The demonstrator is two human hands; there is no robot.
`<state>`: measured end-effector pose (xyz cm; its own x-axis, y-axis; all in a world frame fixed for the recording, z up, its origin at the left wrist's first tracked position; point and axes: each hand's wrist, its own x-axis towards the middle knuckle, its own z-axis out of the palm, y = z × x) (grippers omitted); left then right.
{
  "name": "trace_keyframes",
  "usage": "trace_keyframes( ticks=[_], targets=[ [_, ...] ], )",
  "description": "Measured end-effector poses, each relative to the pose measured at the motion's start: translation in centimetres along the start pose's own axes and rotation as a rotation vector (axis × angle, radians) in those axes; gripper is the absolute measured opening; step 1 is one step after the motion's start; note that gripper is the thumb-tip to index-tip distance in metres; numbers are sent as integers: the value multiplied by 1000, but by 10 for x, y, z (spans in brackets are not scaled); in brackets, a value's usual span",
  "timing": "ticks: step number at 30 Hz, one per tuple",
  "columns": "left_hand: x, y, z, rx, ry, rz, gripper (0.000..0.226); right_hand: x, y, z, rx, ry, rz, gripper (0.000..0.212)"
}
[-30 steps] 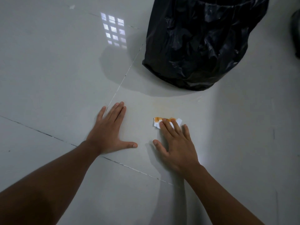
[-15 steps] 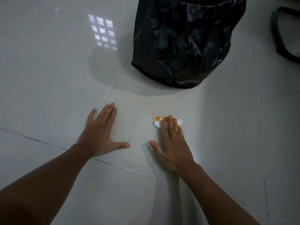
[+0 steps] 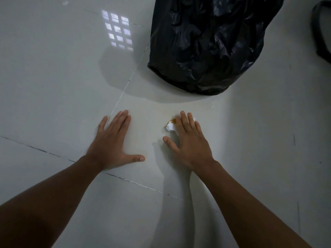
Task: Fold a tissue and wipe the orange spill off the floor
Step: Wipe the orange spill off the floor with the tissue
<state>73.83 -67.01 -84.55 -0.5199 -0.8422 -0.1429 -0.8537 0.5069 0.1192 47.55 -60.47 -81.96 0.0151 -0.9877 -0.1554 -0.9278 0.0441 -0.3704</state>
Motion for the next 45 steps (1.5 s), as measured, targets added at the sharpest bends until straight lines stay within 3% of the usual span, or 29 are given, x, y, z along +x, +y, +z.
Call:
trace_keyframes(
  ticks=[3,12,15,29,40,45],
  targets=[
    [0,1,-2,-3,-3,4,140,6,-5,8,3,-39,125,84],
    [0,0,-2,-13,-3,7,138,-1,-2,10,32,22,17,73],
    [0,0,-1,-10,-1,4,138,-11,-5,16,-8,-26,-42,75],
    [-1,2,-3,-35,0,-5,138,-43,20,8,-166,-30,-20,76],
    [-1,1,-2,-51,19,11,137,-17,30,1,25,-81,22,89],
    [-1,1,-3,-54,19,14,137,3,34,-9,3,-105,62,83]
  ],
)
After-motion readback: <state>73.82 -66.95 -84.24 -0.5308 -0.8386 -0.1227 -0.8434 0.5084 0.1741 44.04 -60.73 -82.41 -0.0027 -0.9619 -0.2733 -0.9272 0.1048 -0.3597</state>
